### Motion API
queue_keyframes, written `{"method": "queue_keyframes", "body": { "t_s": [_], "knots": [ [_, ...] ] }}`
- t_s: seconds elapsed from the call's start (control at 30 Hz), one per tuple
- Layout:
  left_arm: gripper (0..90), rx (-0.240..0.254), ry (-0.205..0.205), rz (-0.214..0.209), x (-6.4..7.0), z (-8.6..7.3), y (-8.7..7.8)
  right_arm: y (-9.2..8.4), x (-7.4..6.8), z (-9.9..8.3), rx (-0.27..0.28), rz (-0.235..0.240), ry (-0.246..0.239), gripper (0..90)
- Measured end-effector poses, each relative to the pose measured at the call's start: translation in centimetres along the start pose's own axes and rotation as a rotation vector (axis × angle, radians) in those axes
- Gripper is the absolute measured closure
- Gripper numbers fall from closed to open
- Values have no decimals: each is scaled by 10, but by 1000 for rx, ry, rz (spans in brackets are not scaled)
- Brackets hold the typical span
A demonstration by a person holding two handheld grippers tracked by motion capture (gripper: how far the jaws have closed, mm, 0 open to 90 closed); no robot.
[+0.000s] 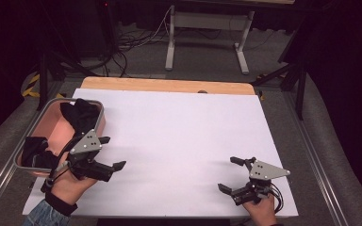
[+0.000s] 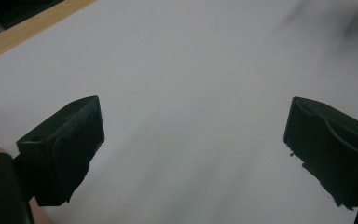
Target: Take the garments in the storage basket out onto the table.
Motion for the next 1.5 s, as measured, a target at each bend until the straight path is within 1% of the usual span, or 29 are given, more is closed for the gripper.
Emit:
{"method": "queue_keyframes", "body": {
  "t_s": [0.03,0.1,0.23,0.4,0.5,0.63,0.9,1.0,1.1,1.23,1.33,1.37,1.47,1.5],
  "knots": [
    [59,12,1,0,-1,1,-2,0,0,0,0,1,2,2],
    [58,8,0,0,-4,2,-4,0,0,0,0,1,2,2],
    [50,-36,0,21,-10,1,-5,0,0,0,-2,5,1,3],
    [55,-70,-5,29,-19,0,-8,0,0,0,2,3,2,6],
    [62,-100,-16,30,-25,-2,-11,0,1,0,2,3,7,8],
    [62,-136,-20,44,-32,-5,-13,-1,1,0,3,6,12,17],
    [60,-184,-38,78,-45,-9,-21,-1,2,0,-7,4,17,25],
    [60,-203,-38,89,-51,-10,-23,-1,2,-1,-11,4,20,27],
    [61,-224,-51,92,-56,-11,-26,0,2,-1,-17,4,24,27],
    [61,-247,-62,107,-65,-13,-29,0,2,-1,-22,3,26,30],
    [61,-267,-86,111,-71,-16,-31,0,2,-1,-28,3,30,39],
    [62,-274,-100,110,-73,-17,-32,0,2,-2,-30,3,32,41],
    [65,-306,-131,107,-78,-20,-33,-1,2,-2,-33,2,35,45],
    [65,-321,-135,113,-82,-22,-34,-1,2,-2,-34,3,37,45]
  ]
}}
Point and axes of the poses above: each handheld gripper's, and its own axes: y roughly forward along the jaws, z roughly out of its top, x roughly to its right, the point moved 5 cm from there along y, roughly forward along the jaws, and after that the axes turned 7 degrees about y, right-handed, at the moved point
